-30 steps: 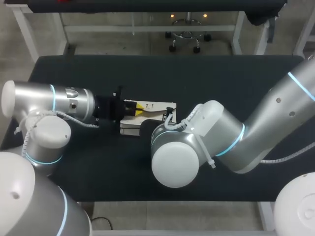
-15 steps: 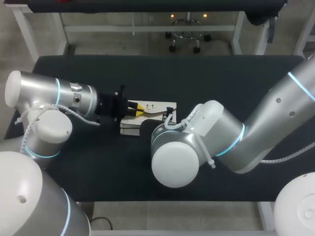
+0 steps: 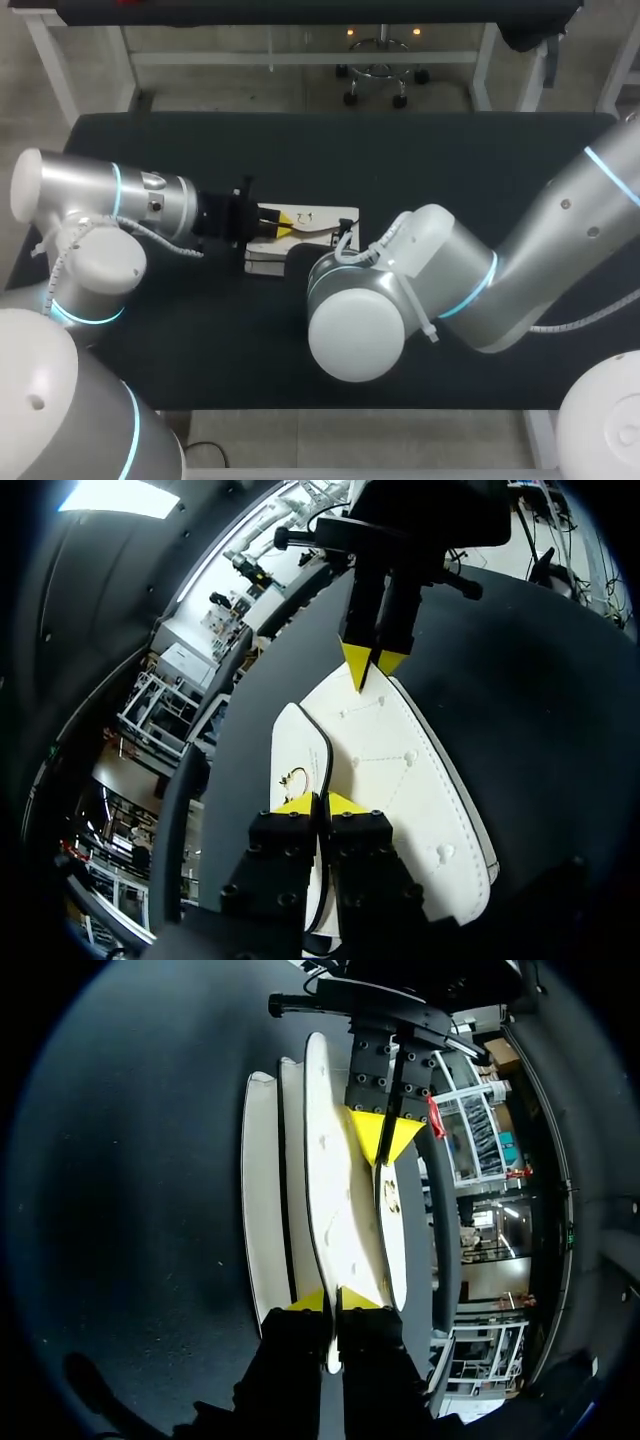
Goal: Pick up the bag, open it, inspect its contents, close it, and place it on the opposite side
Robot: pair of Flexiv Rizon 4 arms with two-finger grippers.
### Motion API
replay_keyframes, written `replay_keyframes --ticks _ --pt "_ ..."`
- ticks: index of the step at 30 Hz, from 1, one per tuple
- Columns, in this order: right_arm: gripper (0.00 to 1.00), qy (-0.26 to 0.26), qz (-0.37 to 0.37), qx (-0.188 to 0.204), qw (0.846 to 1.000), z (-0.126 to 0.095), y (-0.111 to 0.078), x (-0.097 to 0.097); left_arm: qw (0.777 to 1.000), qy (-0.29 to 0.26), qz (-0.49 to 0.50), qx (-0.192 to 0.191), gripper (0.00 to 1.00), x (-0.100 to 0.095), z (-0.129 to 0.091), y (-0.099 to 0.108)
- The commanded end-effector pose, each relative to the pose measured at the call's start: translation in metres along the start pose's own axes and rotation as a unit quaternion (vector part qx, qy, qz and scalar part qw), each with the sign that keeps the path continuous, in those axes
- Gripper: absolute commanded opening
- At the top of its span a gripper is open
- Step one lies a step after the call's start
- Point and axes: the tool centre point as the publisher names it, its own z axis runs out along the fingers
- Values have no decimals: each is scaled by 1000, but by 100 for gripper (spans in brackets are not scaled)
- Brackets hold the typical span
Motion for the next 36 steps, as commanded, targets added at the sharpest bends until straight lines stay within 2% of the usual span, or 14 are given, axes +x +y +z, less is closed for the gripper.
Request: replay_keyframes --ticks 1,10,11,12,13,16,19,21,25,29,36 --pt "0 -5 0 -10 1000 1 -1 1 1000 1 10 2 0 3 3 -4" --pt "0 -5 0 -10 1000 1 -1 1 1000 4 7 2 0 4 -4 11" --pt "0 -5 0 -10 1000 1 -1 1 1000 2 7 5 10 4 -4 10" --pt "0 -5 0 -10 1000 1 -1 1 1000 -3 9 7 34 3 -4 8" --pt "0 -5 0 -10 1000 1 -1 1 1000 -6 11 9 42 2 -3 6" --pt "0 -5 0 -10 1000 1 -1 1 1000 -13 18 14 43 -2 -1 2" --pt "0 -5 0 -10 1000 1 -1 1 999 -14 26 12 42 -4 1 0" --pt "0 -5 0 -10 1000 1 -1 1 999 -14 29 13 33 -6 3 -1" --pt "0 -5 0 -10 1000 1 -1 1 999 -10 38 7 25 -5 11 0" --pt "0 -5 0 -10 1000 1 -1 1 999 -12 44 -3 0 -4 15 1" --pt "0 -5 0 -10 1000 1 -1 1 999 -3 50 -14 0 -2 6 14"
